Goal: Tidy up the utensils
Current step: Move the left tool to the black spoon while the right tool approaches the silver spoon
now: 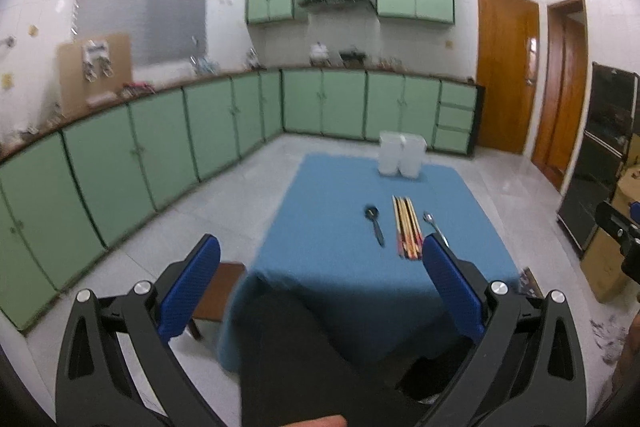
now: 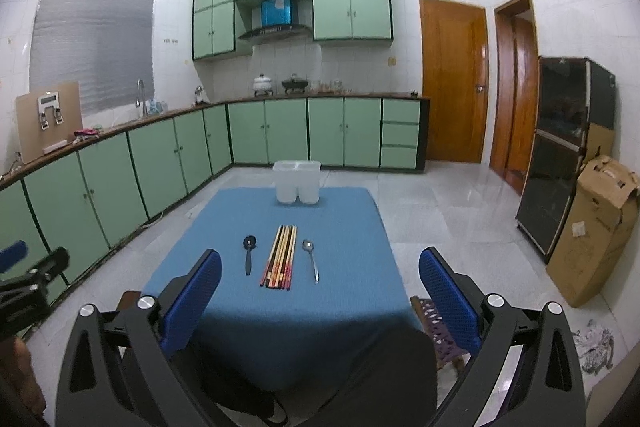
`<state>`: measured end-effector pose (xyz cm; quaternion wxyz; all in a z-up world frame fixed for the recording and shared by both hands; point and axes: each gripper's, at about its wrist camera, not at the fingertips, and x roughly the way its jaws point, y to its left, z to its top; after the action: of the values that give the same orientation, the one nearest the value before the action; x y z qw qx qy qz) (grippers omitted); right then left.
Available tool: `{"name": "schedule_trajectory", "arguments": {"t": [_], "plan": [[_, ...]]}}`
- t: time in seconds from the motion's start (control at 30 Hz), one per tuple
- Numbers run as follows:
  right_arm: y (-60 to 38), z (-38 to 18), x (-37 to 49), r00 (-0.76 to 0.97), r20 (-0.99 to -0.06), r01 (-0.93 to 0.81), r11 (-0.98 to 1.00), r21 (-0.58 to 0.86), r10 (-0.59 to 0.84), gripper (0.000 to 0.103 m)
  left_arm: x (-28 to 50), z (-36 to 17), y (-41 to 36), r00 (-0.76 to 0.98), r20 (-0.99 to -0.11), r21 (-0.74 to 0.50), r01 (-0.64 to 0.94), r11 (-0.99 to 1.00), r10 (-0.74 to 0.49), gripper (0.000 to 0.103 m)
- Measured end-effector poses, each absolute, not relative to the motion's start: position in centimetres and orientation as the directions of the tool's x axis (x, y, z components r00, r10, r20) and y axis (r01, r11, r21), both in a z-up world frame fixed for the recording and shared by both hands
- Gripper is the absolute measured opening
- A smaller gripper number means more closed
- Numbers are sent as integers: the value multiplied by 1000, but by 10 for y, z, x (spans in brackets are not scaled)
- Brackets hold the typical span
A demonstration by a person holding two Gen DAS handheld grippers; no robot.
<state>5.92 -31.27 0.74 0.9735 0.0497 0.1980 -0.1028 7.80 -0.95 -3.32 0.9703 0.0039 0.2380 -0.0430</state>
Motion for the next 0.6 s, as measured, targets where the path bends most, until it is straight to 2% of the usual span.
{"name": "schedule_trajectory", "arguments": {"t": [0.1, 0.23, 0.37, 0.53, 0.6], "plan": [[-319, -12, 87, 884, -434, 210, 977, 37, -173, 97, 111, -53, -13, 859, -499, -24, 120, 992, -116, 98], [-326, -46, 136, 853, -508, 153, 988, 27, -118, 97, 171, -92, -24, 770, -611, -61, 185, 981, -183, 98], [-338, -87, 188, 802, -592, 128, 991, 41, -79, 97, 224, -137, -40, 724, -670, -35, 192, 981, -166, 98], [-356, -138, 245, 733, -678, 129, 990, 53, -59, 97, 282, -181, -64, 651, -729, -70, 235, 969, -211, 98], [-361, -157, 265, 706, -707, 127, 990, 57, -49, 93, 306, -200, -74, 615, -757, -75, 254, 964, -221, 98]]}}
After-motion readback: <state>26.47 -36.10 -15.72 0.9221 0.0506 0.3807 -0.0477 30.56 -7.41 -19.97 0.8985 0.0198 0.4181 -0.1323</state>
